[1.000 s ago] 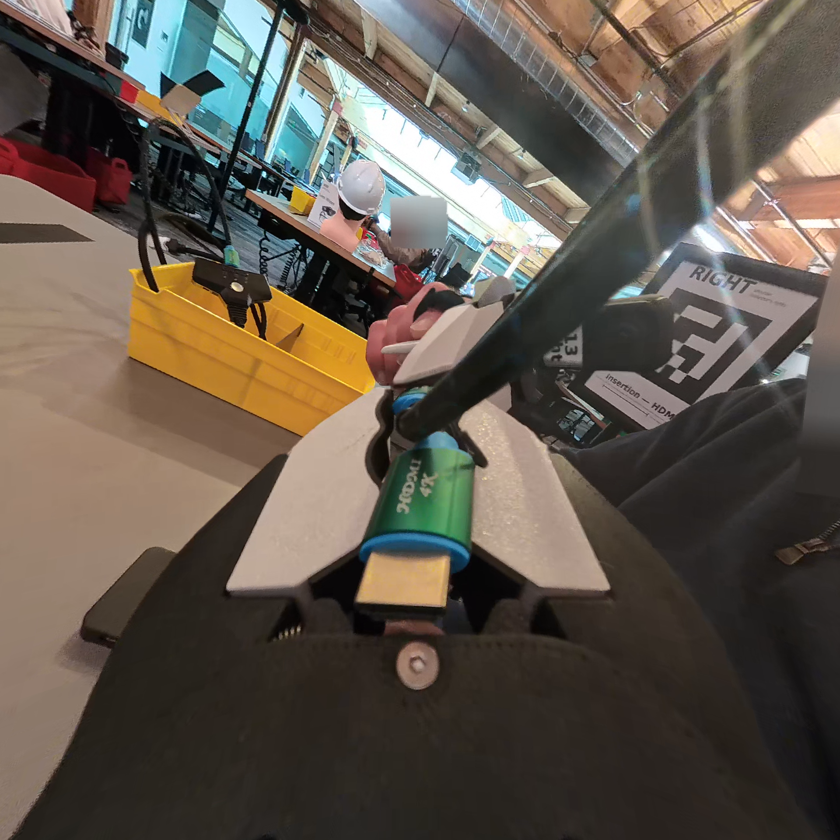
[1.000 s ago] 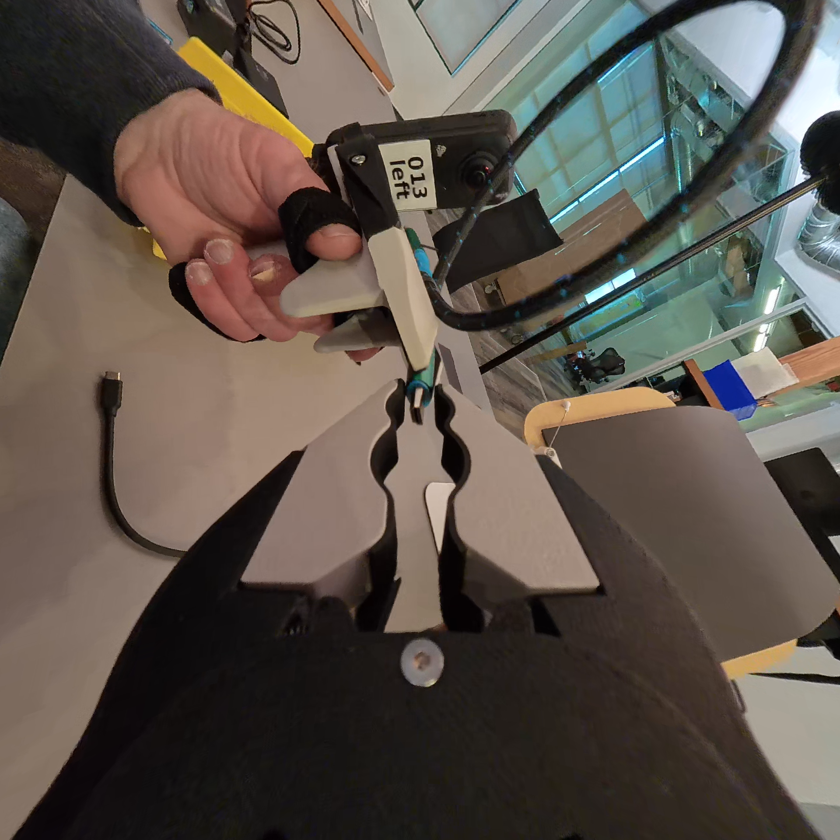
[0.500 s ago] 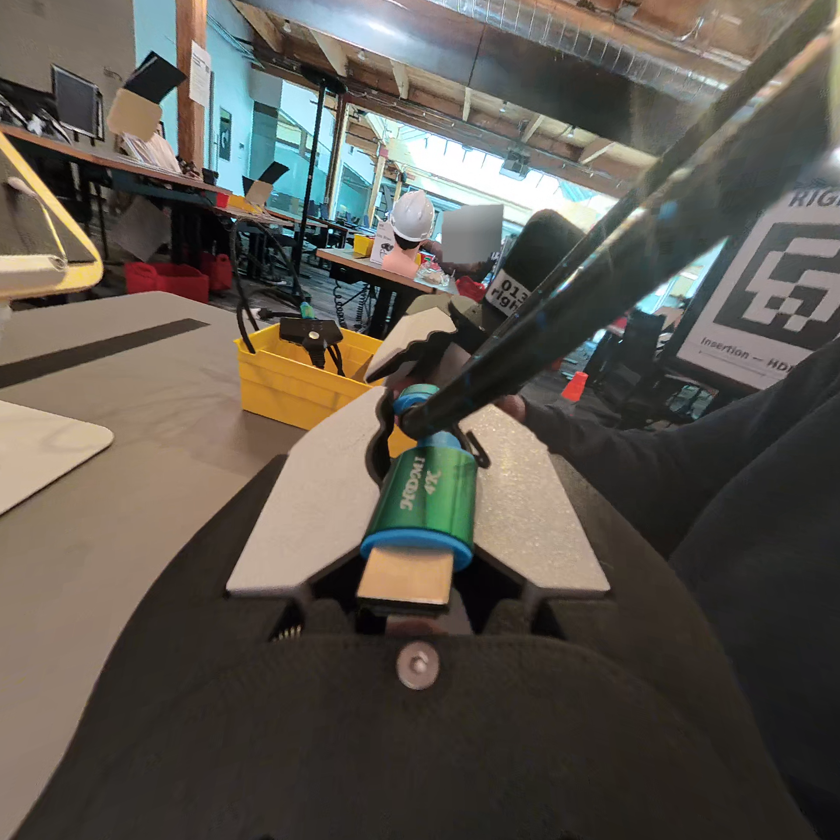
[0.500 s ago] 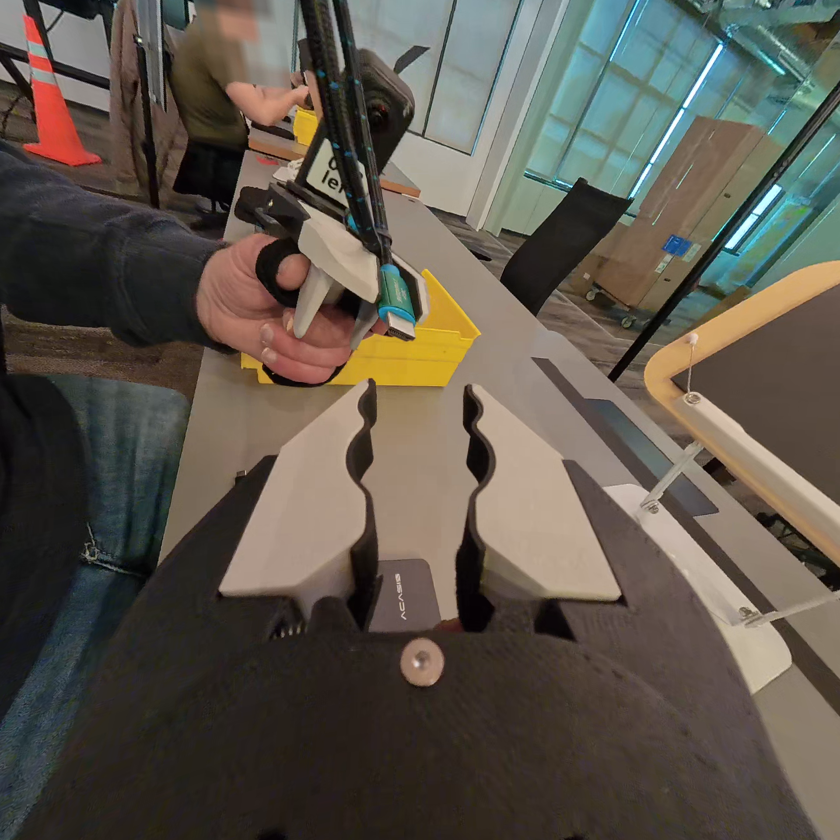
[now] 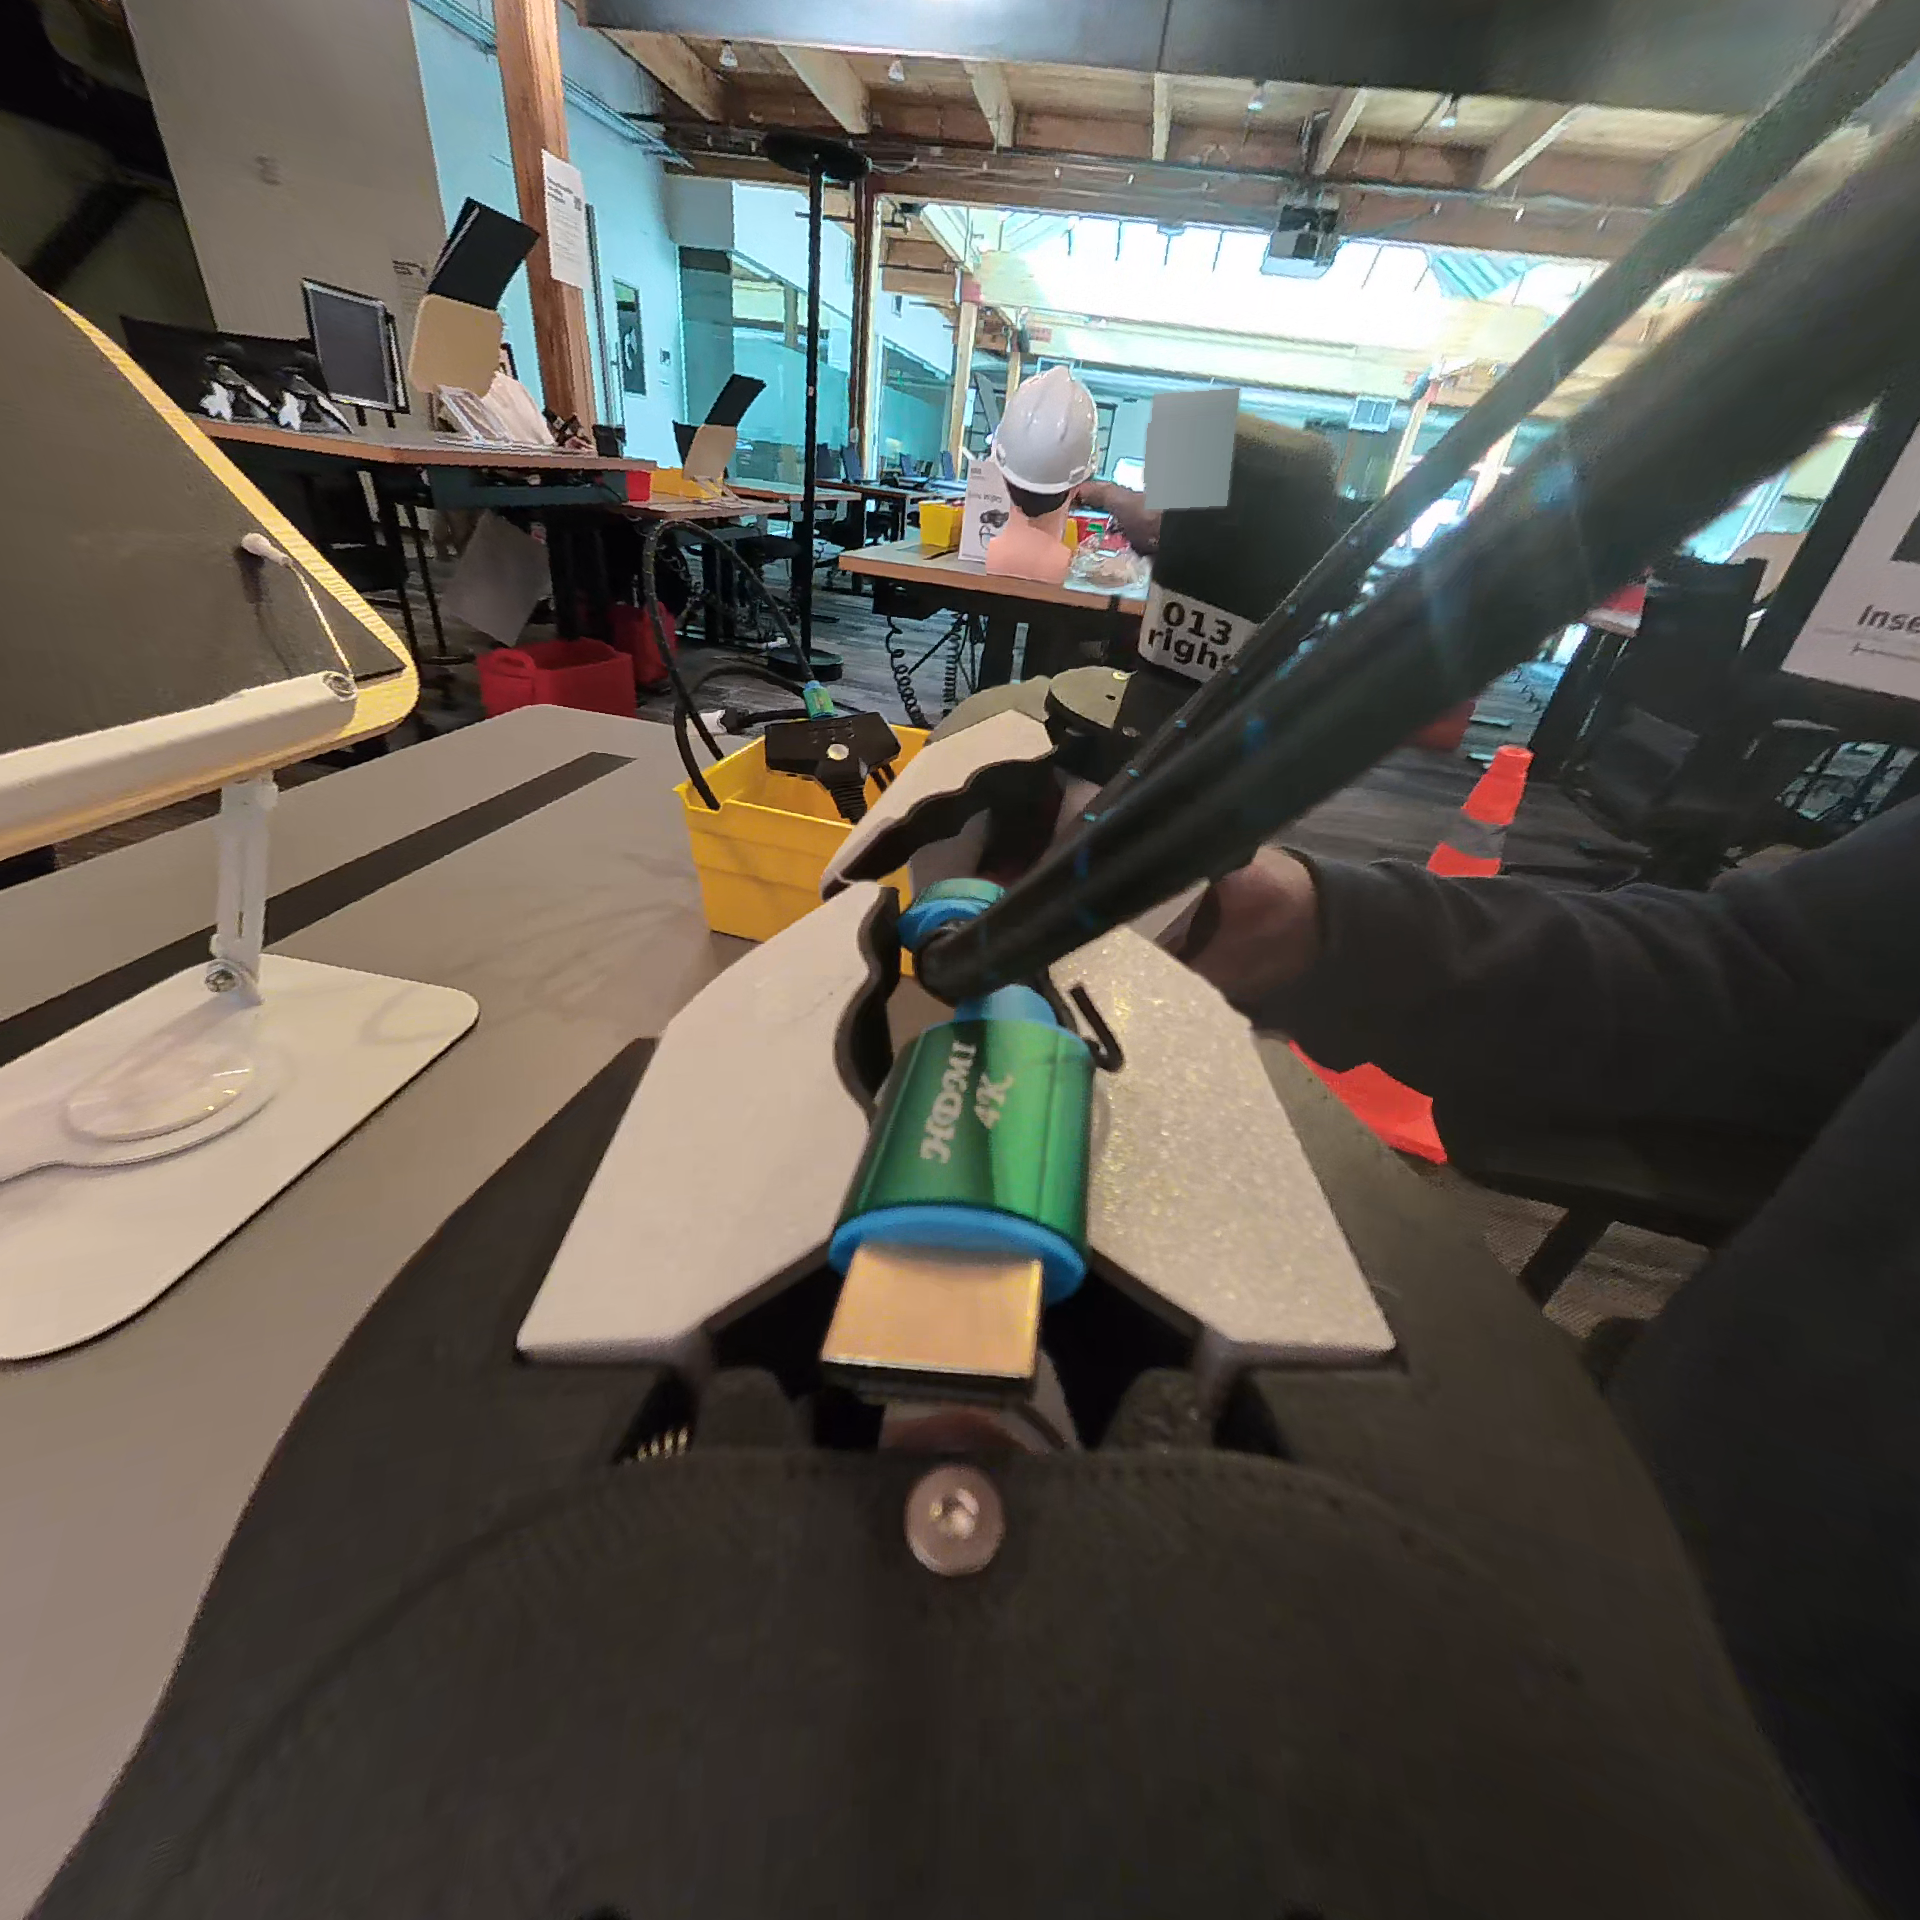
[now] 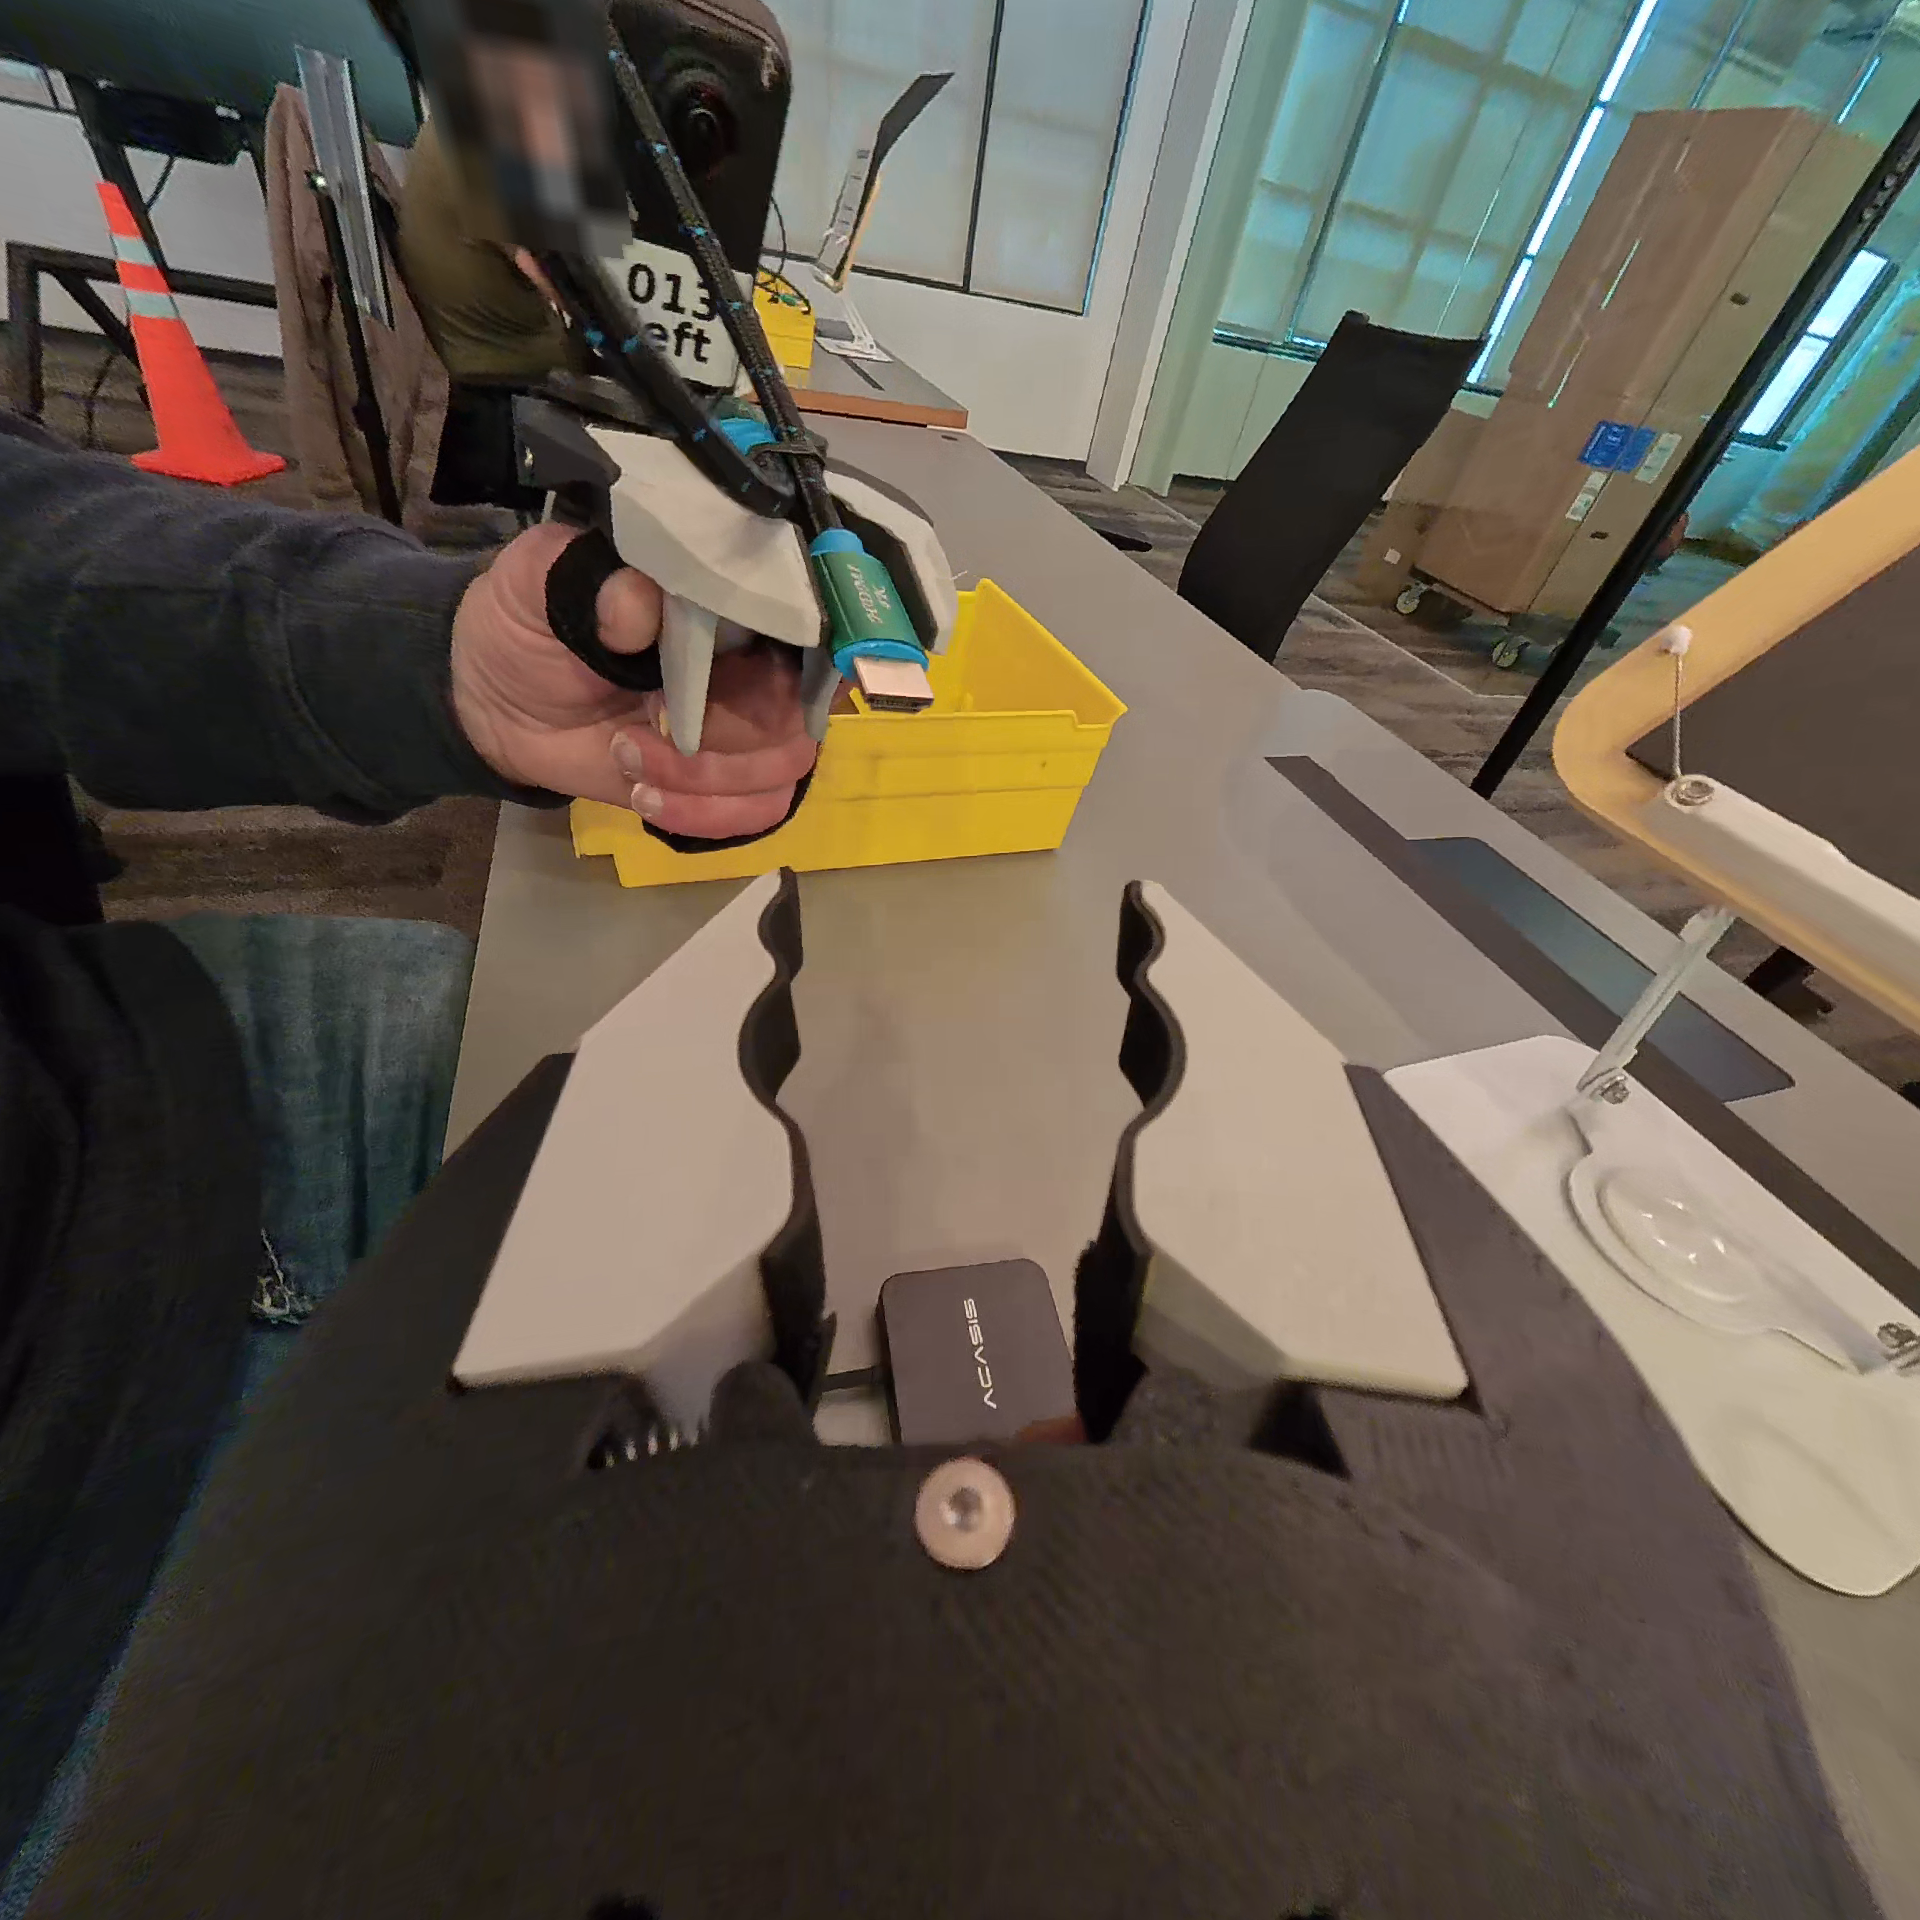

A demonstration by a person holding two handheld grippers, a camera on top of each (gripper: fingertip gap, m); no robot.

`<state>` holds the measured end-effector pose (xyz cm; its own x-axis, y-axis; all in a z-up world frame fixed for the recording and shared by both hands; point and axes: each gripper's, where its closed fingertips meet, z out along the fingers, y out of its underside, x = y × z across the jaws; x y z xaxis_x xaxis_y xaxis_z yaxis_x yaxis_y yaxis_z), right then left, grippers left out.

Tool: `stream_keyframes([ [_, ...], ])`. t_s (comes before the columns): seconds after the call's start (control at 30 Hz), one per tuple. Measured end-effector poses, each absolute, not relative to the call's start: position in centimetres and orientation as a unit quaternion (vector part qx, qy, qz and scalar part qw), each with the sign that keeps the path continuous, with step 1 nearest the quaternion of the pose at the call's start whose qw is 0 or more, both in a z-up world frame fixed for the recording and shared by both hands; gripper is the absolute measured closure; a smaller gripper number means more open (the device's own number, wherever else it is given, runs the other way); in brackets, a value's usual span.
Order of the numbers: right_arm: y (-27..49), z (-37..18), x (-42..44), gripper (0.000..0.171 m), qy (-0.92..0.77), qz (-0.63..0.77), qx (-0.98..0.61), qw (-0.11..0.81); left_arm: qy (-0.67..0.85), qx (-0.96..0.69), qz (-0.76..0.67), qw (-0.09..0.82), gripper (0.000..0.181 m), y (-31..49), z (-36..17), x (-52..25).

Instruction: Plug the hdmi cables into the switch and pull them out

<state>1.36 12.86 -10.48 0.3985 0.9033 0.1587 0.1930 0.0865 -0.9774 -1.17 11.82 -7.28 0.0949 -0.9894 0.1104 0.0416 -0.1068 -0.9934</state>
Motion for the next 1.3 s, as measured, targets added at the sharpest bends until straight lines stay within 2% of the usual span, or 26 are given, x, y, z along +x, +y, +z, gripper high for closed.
stream_keyframes([
  [0.37, 14.2, -13.5, 2.4, 0.106, -0.435, 0.316, -0.655, 0.53, 0.464, -0.533, -0.471, 0.529, 0.157, 11.9, -7.5, -1.5],
  [0.57, 14.5, -20.5, 3.3, 0.083, -0.464, 0.276, -0.734, 0.412, 0.46, -0.537, -0.465, 0.532, 0.157, 12.4, -7.4, -2.0],
  [0.77, 14.6, -27.1, 4.8, 0.076, -0.49, 0.233, -0.778, 0.315, 0.459, -0.539, -0.469, 0.529, 0.158, 12.4, -7.5, -2.1],
  [0.97, 15.3, -30.0, 5.5, 0.084, -0.516, 0.196, -0.785, 0.283, 0.458, -0.539, -0.471, 0.526, 0.157, 12.5, -7.5, -2.1],
  [1.03, 15.6, -29.9, 5.1, 0.095, -0.523, 0.193, -0.778, 0.289, 0.458, -0.54, -0.472, 0.525, 0.158, 12.4, -7.5, -2.1],
  [1.07, 15.6, -29.8, 5.0, 0.107, -0.527, 0.195, -0.774, 0.291, 0.458, -0.54, -0.472, 0.525, 0.158, 12.4, -7.5, -2.1],
  [1.3, 15.6, -28.6, 4.4, 0.107, -0.496, 0.279, -0.753, 0.331, 0.457, -0.538, -0.473, 0.528, 0.158, 12.4, -7.2, -2.3],
])
